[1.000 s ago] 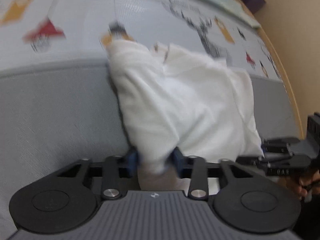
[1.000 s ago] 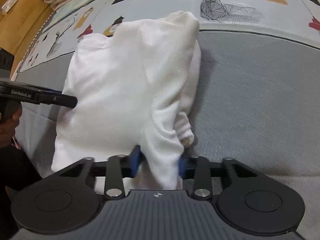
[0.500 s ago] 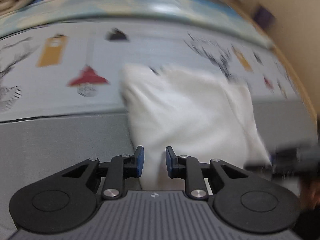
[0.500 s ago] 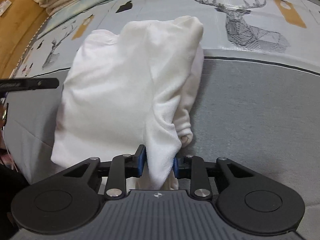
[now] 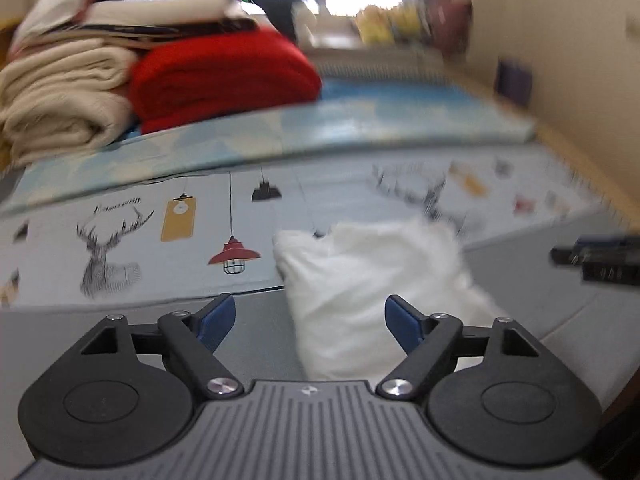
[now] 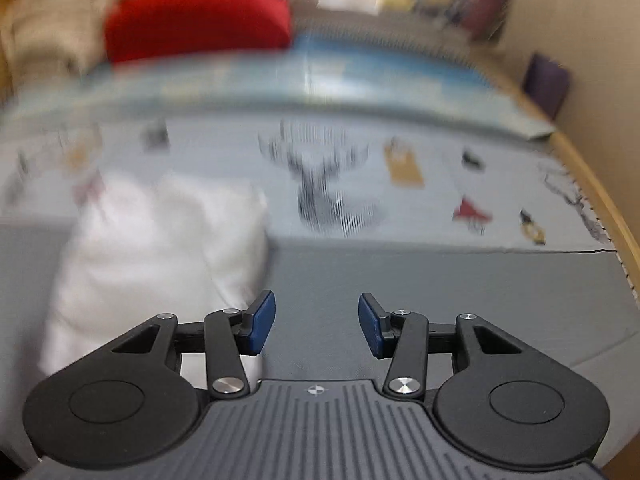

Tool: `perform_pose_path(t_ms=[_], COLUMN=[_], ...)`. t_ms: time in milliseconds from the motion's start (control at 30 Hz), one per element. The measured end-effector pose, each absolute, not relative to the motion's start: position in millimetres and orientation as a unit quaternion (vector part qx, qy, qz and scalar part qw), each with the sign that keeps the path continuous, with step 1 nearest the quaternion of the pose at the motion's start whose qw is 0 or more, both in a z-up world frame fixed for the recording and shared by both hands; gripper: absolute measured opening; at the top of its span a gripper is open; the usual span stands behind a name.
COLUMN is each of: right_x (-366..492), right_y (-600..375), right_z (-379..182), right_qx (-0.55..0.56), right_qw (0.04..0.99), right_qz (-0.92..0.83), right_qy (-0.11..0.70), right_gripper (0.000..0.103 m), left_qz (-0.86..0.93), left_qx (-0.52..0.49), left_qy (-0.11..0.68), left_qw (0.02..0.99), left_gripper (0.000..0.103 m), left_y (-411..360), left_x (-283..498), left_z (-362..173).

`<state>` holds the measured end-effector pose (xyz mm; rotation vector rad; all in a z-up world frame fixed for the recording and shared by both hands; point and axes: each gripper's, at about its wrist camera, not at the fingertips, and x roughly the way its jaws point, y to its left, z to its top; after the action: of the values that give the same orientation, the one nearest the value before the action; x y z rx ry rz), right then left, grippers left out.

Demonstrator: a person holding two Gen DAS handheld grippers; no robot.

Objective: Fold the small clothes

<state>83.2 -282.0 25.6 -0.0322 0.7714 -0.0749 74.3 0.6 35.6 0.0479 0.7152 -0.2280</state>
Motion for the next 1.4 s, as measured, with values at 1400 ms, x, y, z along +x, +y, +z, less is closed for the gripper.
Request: perform_pose_path(t_ms=[1400], right_x=[-27.1], right_y=[-201.3], right_z=[-6.0], right_qx=[-0.025], right_qw=[0.944], right_qz=[0.02], right_qy=[0.329], right_gripper=[0.087], left_qz=[-0.06], left_qx=[-0.014], left_qy=[0.387], left_qw=[0.92], left_gripper=[0.102], left_y=[-27.9], left_x=[8.8], left_z=[-38.1])
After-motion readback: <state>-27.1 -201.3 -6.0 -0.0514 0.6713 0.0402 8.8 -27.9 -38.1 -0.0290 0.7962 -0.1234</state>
